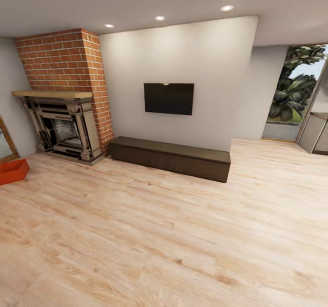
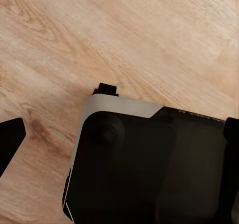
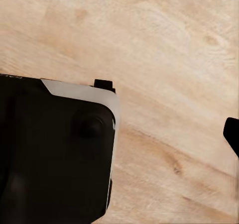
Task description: Move the two storage containers from the living room to the garage. In the garage, place one container on the floor and stack the other container on top of it (either order is fine).
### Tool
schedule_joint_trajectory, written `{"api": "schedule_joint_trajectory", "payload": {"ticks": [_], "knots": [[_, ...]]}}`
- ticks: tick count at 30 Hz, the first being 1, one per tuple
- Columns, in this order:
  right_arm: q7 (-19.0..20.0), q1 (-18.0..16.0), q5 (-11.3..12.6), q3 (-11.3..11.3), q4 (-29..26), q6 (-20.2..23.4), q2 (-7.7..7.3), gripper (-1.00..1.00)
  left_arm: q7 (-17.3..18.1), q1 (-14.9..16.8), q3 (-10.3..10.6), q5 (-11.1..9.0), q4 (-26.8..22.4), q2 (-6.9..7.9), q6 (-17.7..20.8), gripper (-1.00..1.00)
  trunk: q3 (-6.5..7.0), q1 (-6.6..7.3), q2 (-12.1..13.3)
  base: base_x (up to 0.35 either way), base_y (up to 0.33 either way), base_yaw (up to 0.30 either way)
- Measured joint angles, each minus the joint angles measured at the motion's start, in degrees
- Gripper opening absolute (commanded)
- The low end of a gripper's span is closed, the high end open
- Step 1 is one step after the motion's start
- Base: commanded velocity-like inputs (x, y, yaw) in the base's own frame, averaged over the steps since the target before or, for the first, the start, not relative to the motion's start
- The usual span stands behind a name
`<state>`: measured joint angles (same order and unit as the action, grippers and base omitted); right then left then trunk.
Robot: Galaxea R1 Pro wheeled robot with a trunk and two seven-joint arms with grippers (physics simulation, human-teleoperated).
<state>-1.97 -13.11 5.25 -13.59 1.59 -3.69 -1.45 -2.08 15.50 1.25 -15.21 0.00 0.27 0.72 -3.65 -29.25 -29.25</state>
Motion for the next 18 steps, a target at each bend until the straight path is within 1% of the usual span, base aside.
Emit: {"api": "schedule_joint_trajectory", "payload": {"ticks": [18], "knots": [[0.0,0.0,0.0,0.0,0.0,0.1,0.02,1.0,0.0,0.0,0.0,0.0,0.0,0.0,0.0,1.0,0.0,0.0,0.0,0.324,0.0,0.272]]}}
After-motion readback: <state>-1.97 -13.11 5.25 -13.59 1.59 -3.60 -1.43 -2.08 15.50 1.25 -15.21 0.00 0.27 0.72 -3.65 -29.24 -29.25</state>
